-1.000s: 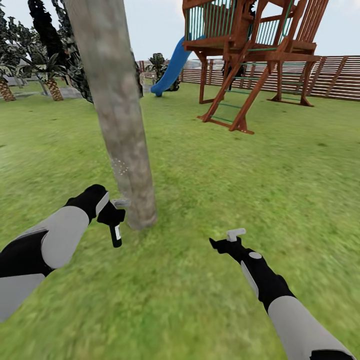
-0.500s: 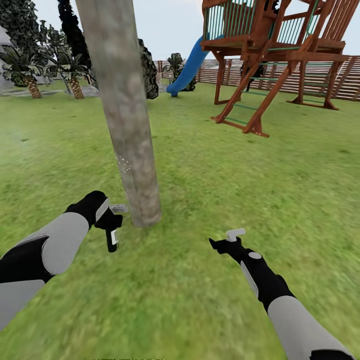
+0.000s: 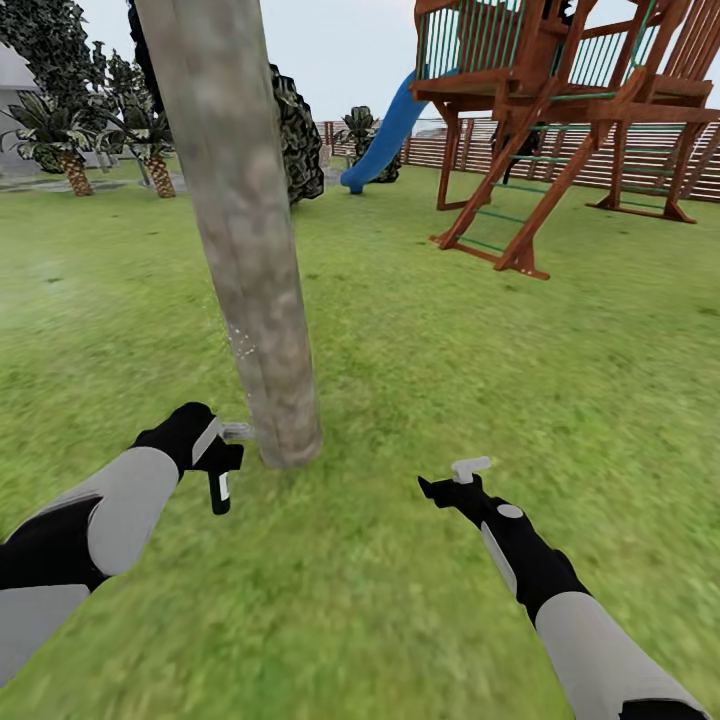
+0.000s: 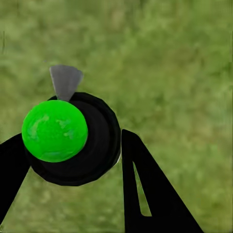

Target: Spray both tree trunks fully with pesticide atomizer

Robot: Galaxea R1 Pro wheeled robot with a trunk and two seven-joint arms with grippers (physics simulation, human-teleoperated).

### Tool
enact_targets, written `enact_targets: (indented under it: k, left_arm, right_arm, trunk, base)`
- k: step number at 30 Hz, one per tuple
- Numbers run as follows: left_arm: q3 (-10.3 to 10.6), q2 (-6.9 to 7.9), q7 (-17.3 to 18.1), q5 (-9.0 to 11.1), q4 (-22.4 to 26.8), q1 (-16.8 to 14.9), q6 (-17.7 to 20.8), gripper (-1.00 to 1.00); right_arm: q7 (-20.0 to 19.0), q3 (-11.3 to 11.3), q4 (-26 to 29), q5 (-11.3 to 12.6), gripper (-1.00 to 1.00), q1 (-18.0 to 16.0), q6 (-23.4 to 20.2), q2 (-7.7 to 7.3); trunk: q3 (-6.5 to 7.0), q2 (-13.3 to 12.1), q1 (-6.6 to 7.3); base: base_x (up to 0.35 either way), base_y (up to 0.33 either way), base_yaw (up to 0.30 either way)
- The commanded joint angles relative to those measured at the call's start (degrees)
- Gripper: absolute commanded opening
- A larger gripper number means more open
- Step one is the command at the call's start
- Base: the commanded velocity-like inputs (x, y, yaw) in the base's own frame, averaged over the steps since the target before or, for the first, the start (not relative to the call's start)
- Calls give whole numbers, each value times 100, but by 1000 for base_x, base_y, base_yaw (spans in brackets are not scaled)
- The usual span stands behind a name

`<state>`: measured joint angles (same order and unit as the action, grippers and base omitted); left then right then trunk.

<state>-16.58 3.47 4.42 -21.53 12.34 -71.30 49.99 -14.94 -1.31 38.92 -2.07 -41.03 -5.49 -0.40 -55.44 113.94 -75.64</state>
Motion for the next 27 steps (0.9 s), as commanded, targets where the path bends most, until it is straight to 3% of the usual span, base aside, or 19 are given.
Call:
enact_targets:
  k: [1, 3, 6, 7, 10, 11, 15, 17, 20, 21, 23, 25, 27]
  left_arm:
    - [-38, -3, -28, -42, 126, 146, -191, -100]
    - [-74, -26, -317, -24, 237, 273, -371, -100]
    - [-311, -43, -760, 143, 308, 300, -430, -100]
    - [-338, -74, -805, 229, 682, 256, -371, -100]
    - [-340, -143, -780, 359, 1389, 159, 496, -100]
    - [-332, -159, -773, 365, 1495, 87, 594, -100]
    - [-337, -185, -763, 377, 1494, -775, 855, -100]
    - [-337, -196, -761, 378, 1258, -1151, 875, -100]
    - [-297, -183, -767, 361, 809, -1385, 872, -100]
    - [-287, -177, -767, 352, 803, -1364, 867, -100]
    - [-274, -173, -778, 342, 807, -1032, 819, -100]
    - [-277, -176, -794, 346, 897, -368, 684, -100]
    - [-297, -182, -807, 362, 926, 88, 137, -100]
  right_arm:
    - [-9, -10, 11, -21, 100, -1, -31, -4]
    - [-9, -10, 6, -21, 100, -1, -31, -4]
    - [-9, -10, 2, -21, 100, -1, -31, -4]
    - [-9, -14, -5, -21, 100, -1, -31, -4]
    - [-9, -15, -7, -21, 100, -1, -31, -4]
    - [-9, -13, -7, -21, 100, -1, -31, -4]
    - [-9, -10, 7, -21, 100, -1, -31, -4]
    - [-9, -10, 10, -21, 100, -1, -31, -4]
    - [-9, -10, 11, -21, 100, -1, -31, -4]
    - [-9, -10, 11, -21, 100, -1, -31, -4]
    - [-9, -10, 11, -21, 100, -1, -31, -4]
    - [-9, -10, 4, -21, 100, -1, -31, -4]
    - [-9, -11, -9, -26, 100, -1, -31, -4]
  trunk:
    - [-4, 2, 0]
    - [-4, 2, 0]
    - [-4, 2, 0]
    - [-4, 2, 0]
    - [-4, 2, 0]
    - [-4, 2, 0]
    - [-4, 2, 0]
    - [-4, 2, 0]
    - [-4, 2, 0]
    - [-4, 2, 0]
    - [-4, 2, 0]
    - [-4, 2, 0]
    - [-4, 2, 0]
  base:
    - [44, 0, 0]
    - [15, 0, 0]
    - [3, 0, 0]
    - [0, 0, 0]
    - [0, 0, 0]
    - [0, 0, 0]
    - [0, 0, 0]
    - [0, 0, 0]
    - [0, 0, 0]
    - [0, 0, 0]
    - [0, 0, 0]
    - [0, 0, 0]
    - [0, 0, 0]
